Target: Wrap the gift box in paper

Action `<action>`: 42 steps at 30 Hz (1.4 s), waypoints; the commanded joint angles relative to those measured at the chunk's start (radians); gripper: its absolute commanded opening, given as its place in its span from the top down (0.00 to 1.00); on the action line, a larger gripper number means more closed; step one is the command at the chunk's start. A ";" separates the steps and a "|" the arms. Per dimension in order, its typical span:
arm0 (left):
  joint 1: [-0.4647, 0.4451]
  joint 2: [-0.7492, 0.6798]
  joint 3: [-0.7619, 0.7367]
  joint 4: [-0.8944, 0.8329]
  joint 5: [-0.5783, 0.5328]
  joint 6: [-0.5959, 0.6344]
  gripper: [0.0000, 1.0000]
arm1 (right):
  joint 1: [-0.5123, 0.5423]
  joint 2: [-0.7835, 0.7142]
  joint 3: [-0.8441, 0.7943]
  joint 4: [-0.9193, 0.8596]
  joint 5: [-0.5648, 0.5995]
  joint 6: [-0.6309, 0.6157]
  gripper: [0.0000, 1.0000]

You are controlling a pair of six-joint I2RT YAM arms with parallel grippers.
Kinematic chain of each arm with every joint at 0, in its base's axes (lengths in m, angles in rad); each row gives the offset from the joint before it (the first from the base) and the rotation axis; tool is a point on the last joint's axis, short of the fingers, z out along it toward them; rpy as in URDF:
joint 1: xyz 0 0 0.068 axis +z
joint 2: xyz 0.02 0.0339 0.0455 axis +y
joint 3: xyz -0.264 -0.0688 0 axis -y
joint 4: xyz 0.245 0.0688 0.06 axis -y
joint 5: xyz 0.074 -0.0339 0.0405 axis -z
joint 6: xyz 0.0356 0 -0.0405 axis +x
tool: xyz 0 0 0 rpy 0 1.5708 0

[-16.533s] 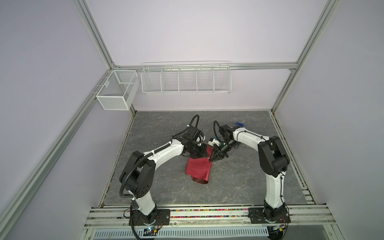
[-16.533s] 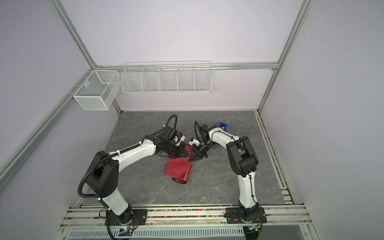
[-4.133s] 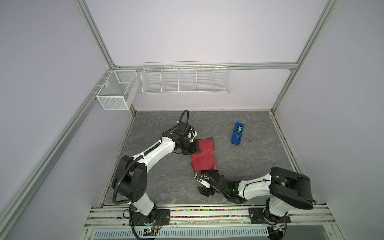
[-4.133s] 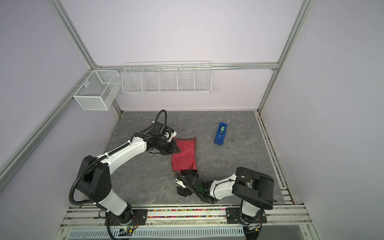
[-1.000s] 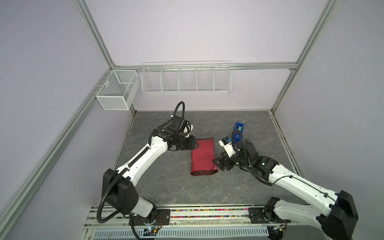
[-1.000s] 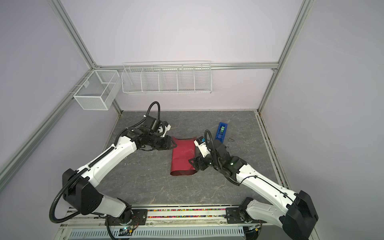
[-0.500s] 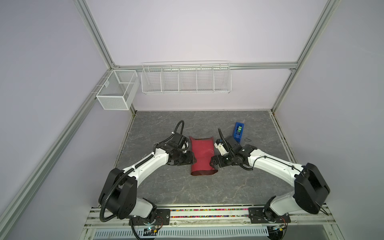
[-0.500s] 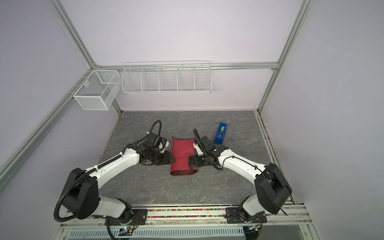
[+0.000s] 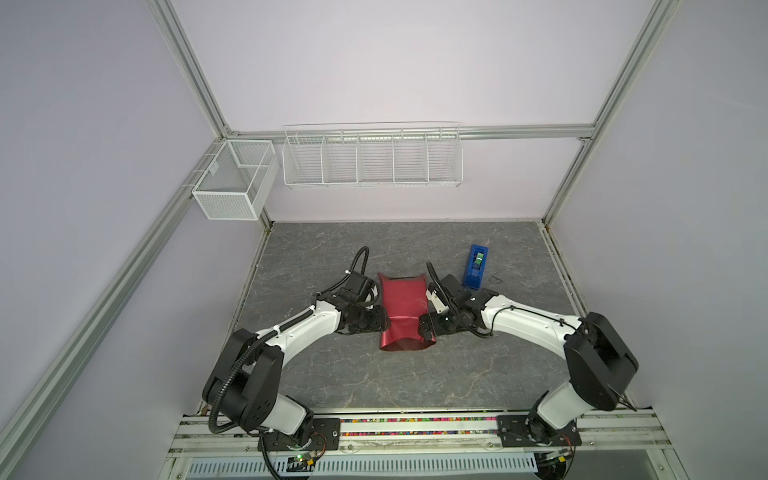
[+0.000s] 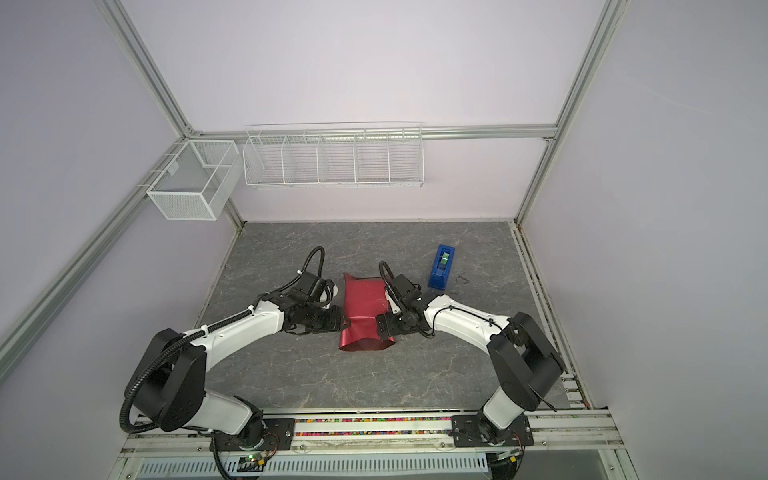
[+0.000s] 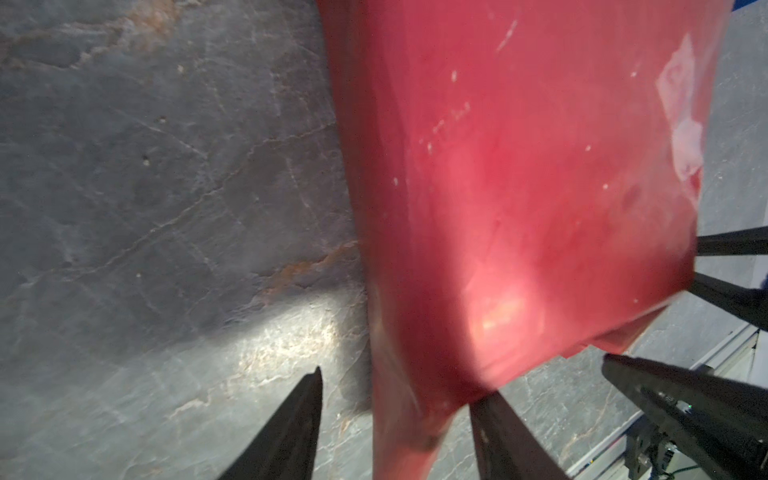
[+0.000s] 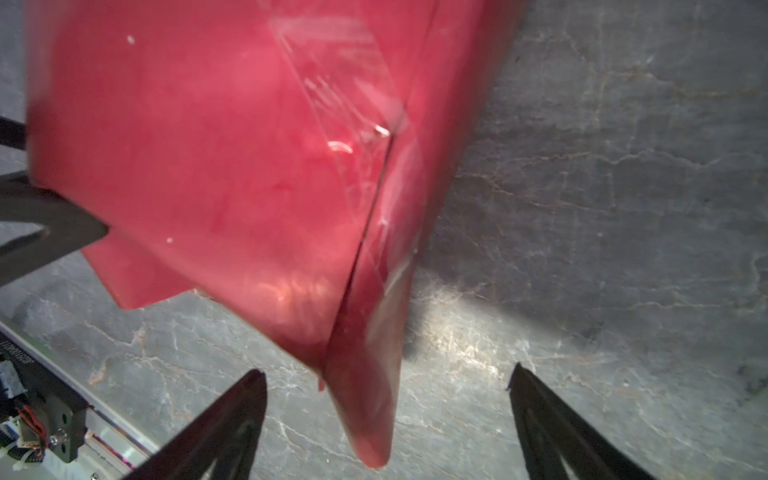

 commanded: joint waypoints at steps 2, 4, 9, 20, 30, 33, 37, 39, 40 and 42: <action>-0.005 0.008 -0.031 0.056 -0.041 0.010 0.45 | 0.020 0.003 0.018 0.028 0.068 0.060 0.10; -0.005 0.010 -0.044 0.075 -0.045 0.005 0.46 | 0.032 0.006 0.012 0.049 0.089 0.077 0.11; -0.007 0.017 -0.072 0.124 -0.059 -0.012 0.48 | 0.075 0.008 -0.015 0.129 0.150 0.128 0.15; -0.007 0.083 -0.048 0.213 -0.076 -0.047 0.56 | 0.115 0.042 -0.071 0.288 0.284 0.235 0.32; -0.007 0.139 -0.024 0.252 -0.070 -0.073 0.64 | 0.112 0.114 -0.077 0.382 0.332 0.256 0.47; -0.005 0.143 -0.022 0.262 -0.073 -0.077 0.65 | 0.111 0.136 -0.072 0.399 0.339 0.252 0.53; -0.005 0.147 -0.015 0.268 -0.096 -0.085 0.66 | 0.109 0.154 -0.077 0.417 0.355 0.256 0.61; -0.005 0.142 -0.014 0.273 -0.114 -0.096 0.67 | 0.110 0.160 -0.076 0.421 0.365 0.256 0.65; -0.005 0.137 -0.017 0.279 -0.123 -0.100 0.67 | 0.110 0.161 -0.074 0.420 0.369 0.255 0.66; -0.005 0.131 -0.019 0.293 -0.137 -0.108 0.68 | 0.109 0.163 -0.072 0.423 0.373 0.254 0.68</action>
